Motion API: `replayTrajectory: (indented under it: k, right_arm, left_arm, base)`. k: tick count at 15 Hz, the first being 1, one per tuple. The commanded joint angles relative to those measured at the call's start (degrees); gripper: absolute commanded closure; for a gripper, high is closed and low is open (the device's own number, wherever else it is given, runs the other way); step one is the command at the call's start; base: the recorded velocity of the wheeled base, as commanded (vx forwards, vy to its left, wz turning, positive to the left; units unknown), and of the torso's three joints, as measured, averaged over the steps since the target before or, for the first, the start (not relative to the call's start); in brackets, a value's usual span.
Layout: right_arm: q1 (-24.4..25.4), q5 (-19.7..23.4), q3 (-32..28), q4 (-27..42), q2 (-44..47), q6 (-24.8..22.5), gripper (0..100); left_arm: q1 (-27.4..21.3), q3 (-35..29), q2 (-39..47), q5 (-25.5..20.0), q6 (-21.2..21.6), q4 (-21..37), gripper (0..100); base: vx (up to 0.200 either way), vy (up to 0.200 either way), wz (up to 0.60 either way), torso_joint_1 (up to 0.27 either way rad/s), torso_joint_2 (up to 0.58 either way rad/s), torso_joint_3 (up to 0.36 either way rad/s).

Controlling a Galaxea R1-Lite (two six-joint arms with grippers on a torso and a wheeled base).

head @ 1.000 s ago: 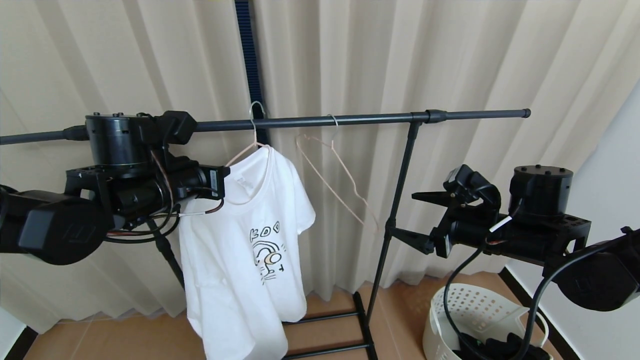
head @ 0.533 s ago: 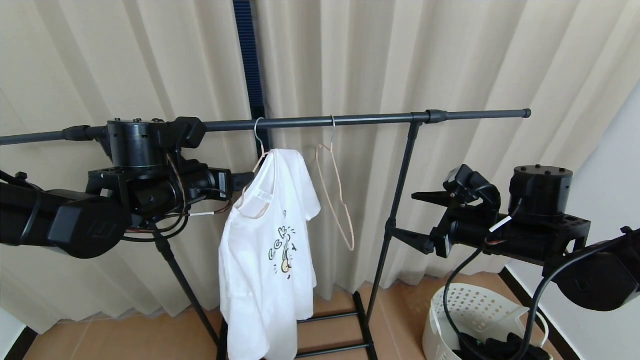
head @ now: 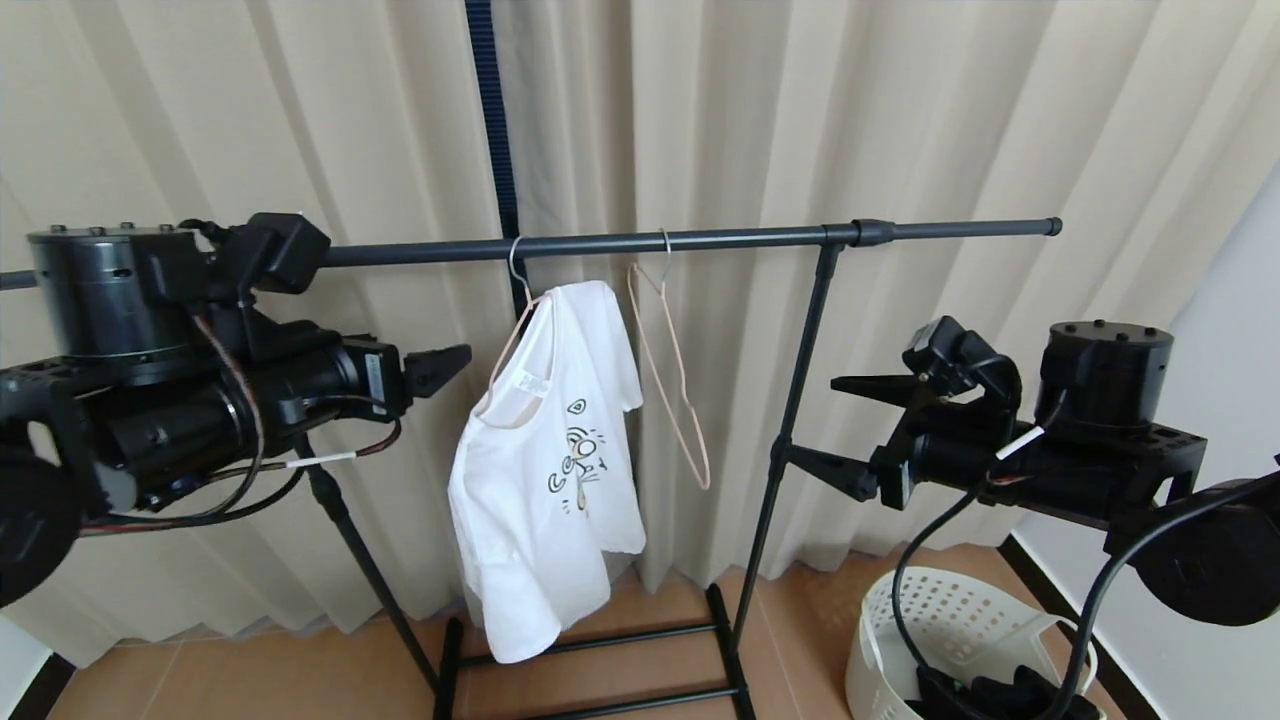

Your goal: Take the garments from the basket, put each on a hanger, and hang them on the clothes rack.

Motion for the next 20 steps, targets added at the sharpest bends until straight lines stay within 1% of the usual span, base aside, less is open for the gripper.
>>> replayTrajectory:
  k: [1,2,3,4,5,6,7,9,11,12,13,14,15,16,17,19,20]
  right_arm:
    - [0.0,-0.4,1.7,0.5,-9.2,3.8,0]
    - [0.0,-1.7,2.7,0.6,-13.5,6.8,0]
    - [0.0,-2.9,3.0,1.0,-15.7,8.4,0]
    - [1.7,-6.1,5.3,5.8,-21.8,10.2,0]
    - [3.0,-8.2,6.0,10.1,-25.9,10.3,0]
    - [3.4,-9.6,6.4,12.9,-28.3,10.3,0]
    - [5.4,-13.2,7.5,21.2,-35.2,10.4,0]
    - [8.3,-18.9,11.2,29.3,-43.9,10.7,0]
    - [9.5,-23.2,17.1,31.8,-51.6,11.2,0]
    - [9.8,-24.2,18.7,32.1,-53.2,11.2,0]
    - [9.8,-24.2,18.7,32.1,-53.2,11.2,0]
    - [10.1,-28.5,28.8,32.4,-59.8,11.1,0]
    - [10.0,-29.3,32.2,32.5,-62.3,11.1,0]
    - [9.8,-30.6,34.6,32.5,-64.8,11.1,0]
    - [9.8,-31.5,36.5,32.5,-66.6,11.2,0]
    - [9.7,-31.7,37.4,32.5,-67.7,11.2,0]
    - [8.6,-32.8,40.6,36.9,-73.8,11.3,0]
  left_arm:
    - [0.2,10.0,-15.7,-0.1,0.9,1.2,0]
    - [0.2,13.6,-21.1,-0.3,1.8,2.7,0]
    - [0.2,15.6,-23.7,-0.3,2.0,3.7,0]
    - [0.1,20.0,-30.5,-0.8,2.8,6.5,0]
    - [0.1,22.0,-34.2,-1.6,3.5,7.9,0]
    - [0.1,23.1,-36.4,-2.2,3.6,8.9,0]
    - [0.1,26.6,-42.5,-3.9,3.7,11.4,0]
    - [0.3,32.2,-51.0,-4.1,3.6,13.3,0]
    - [0.3,37.2,-60.6,-4.1,3.7,15.6,0]
    - [0.3,37.7,-62.7,-4.1,3.7,16.7,0]
    - [0.3,37.7,-62.7,-4.1,3.7,16.7,0]
    - [0.3,38.2,-73.3,-4.0,3.7,27.9,0]
    - [0.3,38.2,-76.8,-4.0,3.7,31.7,0]
    - [0.3,38.5,-79.6,-4.0,3.7,34.4,0]
    - [0.4,39.1,-81.6,-3.9,3.7,35.7,0]
    - [0.4,39.6,-82.3,-3.8,3.7,36.0,0]
    - [0.5,43.0,-82.7,-1.0,3.4,35.6,0]
  base:
    - [0.0,0.0,0.0,0.0,0.0,0.0]
    - [0.0,0.0,0.0,0.0,0.0,0.0]
    - [0.0,0.0,0.0,0.0,0.0,0.0]
    - [0.0,0.0,0.0,0.0,0.0,0.0]
    - [0.0,0.0,0.0,0.0,0.0,0.0]
    - [0.0,0.0,0.0,0.0,0.0,0.0]
    - [0.0,0.0,0.0,0.0,0.0,0.0]
    - [0.0,0.0,0.0,0.0,0.0,0.0]
    - [0.0,0.0,0.0,0.0,0.0,0.0]
    - [0.0,0.0,0.0,0.0,0.0,0.0]
    - [0.0,0.0,0.0,0.0,0.0,0.0]
    - [0.0,0.0,0.0,0.0,0.0,0.0]
    - [0.0,0.0,0.0,0.0,0.0,0.0]
    - [0.0,0.0,0.0,0.0,0.0,0.0]
    - [0.0,0.0,0.0,0.0,0.0,0.0]
    - [0.0,0.0,0.0,0.0,0.0,0.0]
    - [0.0,0.0,0.0,0.0,0.0,0.0]
